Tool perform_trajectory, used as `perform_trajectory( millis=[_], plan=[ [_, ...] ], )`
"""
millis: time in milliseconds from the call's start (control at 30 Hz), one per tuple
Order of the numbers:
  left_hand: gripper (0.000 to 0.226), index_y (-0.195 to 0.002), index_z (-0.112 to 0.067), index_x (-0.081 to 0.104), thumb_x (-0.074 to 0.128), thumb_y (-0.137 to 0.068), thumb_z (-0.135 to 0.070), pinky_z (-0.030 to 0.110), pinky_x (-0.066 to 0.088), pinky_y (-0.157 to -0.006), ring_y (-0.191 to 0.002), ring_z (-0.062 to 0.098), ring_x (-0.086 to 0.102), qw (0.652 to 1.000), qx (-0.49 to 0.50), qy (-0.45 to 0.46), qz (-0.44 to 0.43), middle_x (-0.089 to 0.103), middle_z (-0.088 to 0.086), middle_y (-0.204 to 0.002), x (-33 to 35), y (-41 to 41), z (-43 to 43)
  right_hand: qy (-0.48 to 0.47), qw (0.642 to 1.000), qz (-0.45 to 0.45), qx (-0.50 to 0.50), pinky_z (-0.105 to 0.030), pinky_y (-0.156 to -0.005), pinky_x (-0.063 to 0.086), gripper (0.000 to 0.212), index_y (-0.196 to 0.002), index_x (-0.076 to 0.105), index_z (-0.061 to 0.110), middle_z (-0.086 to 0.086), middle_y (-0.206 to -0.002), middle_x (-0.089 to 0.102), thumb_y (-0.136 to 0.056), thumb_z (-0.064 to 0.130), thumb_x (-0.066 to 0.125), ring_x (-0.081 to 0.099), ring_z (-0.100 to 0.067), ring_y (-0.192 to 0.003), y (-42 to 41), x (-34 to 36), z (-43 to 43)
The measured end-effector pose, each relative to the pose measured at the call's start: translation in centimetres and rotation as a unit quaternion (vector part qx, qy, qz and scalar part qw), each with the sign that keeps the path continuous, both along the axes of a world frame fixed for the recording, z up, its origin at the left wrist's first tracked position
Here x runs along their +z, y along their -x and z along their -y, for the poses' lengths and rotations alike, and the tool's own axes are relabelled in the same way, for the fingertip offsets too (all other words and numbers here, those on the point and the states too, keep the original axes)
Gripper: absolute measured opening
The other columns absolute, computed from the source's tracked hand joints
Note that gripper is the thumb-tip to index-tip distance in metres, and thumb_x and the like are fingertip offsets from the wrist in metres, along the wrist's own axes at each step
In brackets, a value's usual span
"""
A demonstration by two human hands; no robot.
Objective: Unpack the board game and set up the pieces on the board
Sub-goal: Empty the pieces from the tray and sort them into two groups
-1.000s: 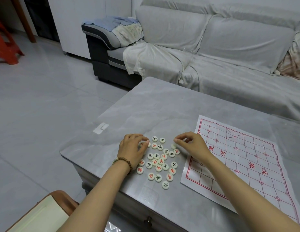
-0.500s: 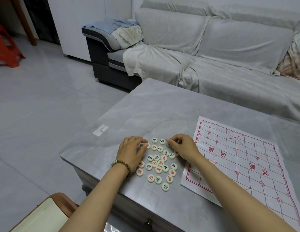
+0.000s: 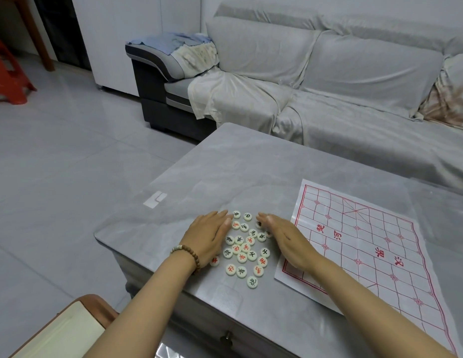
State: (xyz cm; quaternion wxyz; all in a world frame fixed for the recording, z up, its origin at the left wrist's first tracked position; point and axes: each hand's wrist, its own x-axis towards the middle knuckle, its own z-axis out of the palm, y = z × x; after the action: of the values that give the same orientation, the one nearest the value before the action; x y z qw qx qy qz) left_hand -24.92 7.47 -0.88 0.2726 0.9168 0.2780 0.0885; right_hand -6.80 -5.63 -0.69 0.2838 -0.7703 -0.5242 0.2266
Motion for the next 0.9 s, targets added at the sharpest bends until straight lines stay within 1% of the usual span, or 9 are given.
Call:
perform_trajectory(
  millis=[67,133,267,367,500,567,633,733,900],
  plan=[
    [0.05,-0.148,-0.031,0.021,0.008,-0.1,-0.039,0.029,0.002,-0.118,-0.144,0.006,0.009,0.999,-0.033,-0.014,-0.037,0.016,-0.013,-0.155,0.0,-0.4,0.5,0.017,1.0,0.018,0.01,-0.026,-0.118,0.012,0.054,-0.144,0.038,0.027,0.02,-0.147,0.031,-0.1,0.048,0.016,0.022,0.002,-0.139,0.6,0.1,0.7],
    [0.051,-0.149,-0.031,0.015,0.006,-0.1,-0.04,0.03,-0.002,-0.118,-0.144,0.004,0.003,0.996,-0.049,-0.021,-0.068,0.009,-0.015,-0.156,-0.1,-0.6,0.9,0.015,1.0,0.012,-0.002,-0.023,-0.118,0.005,0.049,-0.145,0.031,0.028,0.023,-0.147,0.025,-0.1,0.043,0.021,0.017,0.006,-0.139,1.2,0.3,1.4],
    [0.051,-0.15,-0.028,0.012,0.005,-0.1,-0.041,0.031,-0.003,-0.118,-0.144,0.005,0.001,0.991,-0.056,-0.035,-0.119,0.006,-0.013,-0.157,0.0,-0.3,1.2,0.05,0.996,0.072,0.021,-0.017,-0.115,-0.004,0.056,-0.147,0.024,0.031,0.02,-0.153,0.02,-0.096,0.049,0.015,0.012,0.008,-0.14,1.7,-0.4,3.3],
    [0.052,-0.149,-0.027,0.014,0.007,-0.1,-0.042,0.03,-0.003,-0.118,-0.144,0.006,0.002,0.989,-0.051,-0.044,-0.133,0.007,-0.012,-0.157,0.3,0.2,1.5,0.055,0.996,0.075,0.016,-0.016,-0.114,-0.005,0.06,-0.148,0.023,0.03,0.018,-0.155,0.018,-0.094,0.053,0.01,0.01,0.008,-0.14,1.9,-1.0,4.5],
    [0.051,-0.146,-0.026,0.028,0.011,-0.101,-0.043,0.03,0.005,-0.118,-0.143,0.009,0.014,0.991,-0.036,-0.049,-0.117,0.021,-0.01,-0.155,0.8,0.7,1.6,0.021,0.997,0.076,0.019,-0.021,-0.118,0.0,0.059,-0.144,0.031,0.033,0.021,-0.15,0.026,-0.092,0.054,0.012,0.016,0.008,-0.139,2.8,-0.7,5.1],
    [0.05,-0.142,-0.026,0.038,0.014,-0.101,-0.043,0.029,0.012,-0.116,-0.14,0.01,0.024,0.994,-0.03,-0.053,-0.089,0.031,-0.009,-0.151,0.9,0.9,1.6,0.016,0.996,0.085,0.029,-0.021,-0.118,0.0,0.055,-0.145,0.027,0.035,0.025,-0.149,0.021,-0.093,0.049,0.015,0.012,0.009,-0.139,3.0,-0.1,4.5],
    [0.049,-0.138,-0.025,0.043,0.017,-0.101,-0.042,0.027,0.017,-0.113,-0.137,0.011,0.031,0.997,-0.019,-0.055,-0.053,0.037,-0.008,-0.148,1.0,1.1,1.4,0.048,0.991,0.108,0.063,-0.02,-0.117,-0.005,0.052,-0.149,0.016,0.033,0.023,-0.154,0.009,-0.098,0.046,0.016,0.002,0.008,-0.141,2.9,0.4,3.6],
    [0.05,-0.141,-0.028,0.037,0.013,-0.1,-0.042,0.023,0.014,-0.112,-0.138,0.01,0.027,0.997,0.011,-0.068,-0.025,0.033,-0.008,-0.15,1.0,1.4,1.0,0.108,0.978,0.14,0.112,-0.026,-0.118,-0.009,0.054,-0.15,0.003,0.03,0.017,-0.157,-0.004,-0.1,0.046,0.016,-0.01,0.002,-0.143,3.1,0.6,1.9],
    [0.048,-0.147,-0.031,0.023,0.014,-0.101,-0.04,0.032,0.004,-0.118,-0.143,0.01,0.011,0.996,0.055,-0.055,-0.037,0.021,-0.011,-0.154,0.5,1.5,0.4,0.179,0.962,0.149,0.144,-0.031,-0.118,-0.011,0.062,-0.15,-0.006,0.026,0.011,-0.157,-0.015,-0.098,0.053,0.011,-0.017,-0.002,-0.142,2.9,0.6,-0.8]
  ],
)
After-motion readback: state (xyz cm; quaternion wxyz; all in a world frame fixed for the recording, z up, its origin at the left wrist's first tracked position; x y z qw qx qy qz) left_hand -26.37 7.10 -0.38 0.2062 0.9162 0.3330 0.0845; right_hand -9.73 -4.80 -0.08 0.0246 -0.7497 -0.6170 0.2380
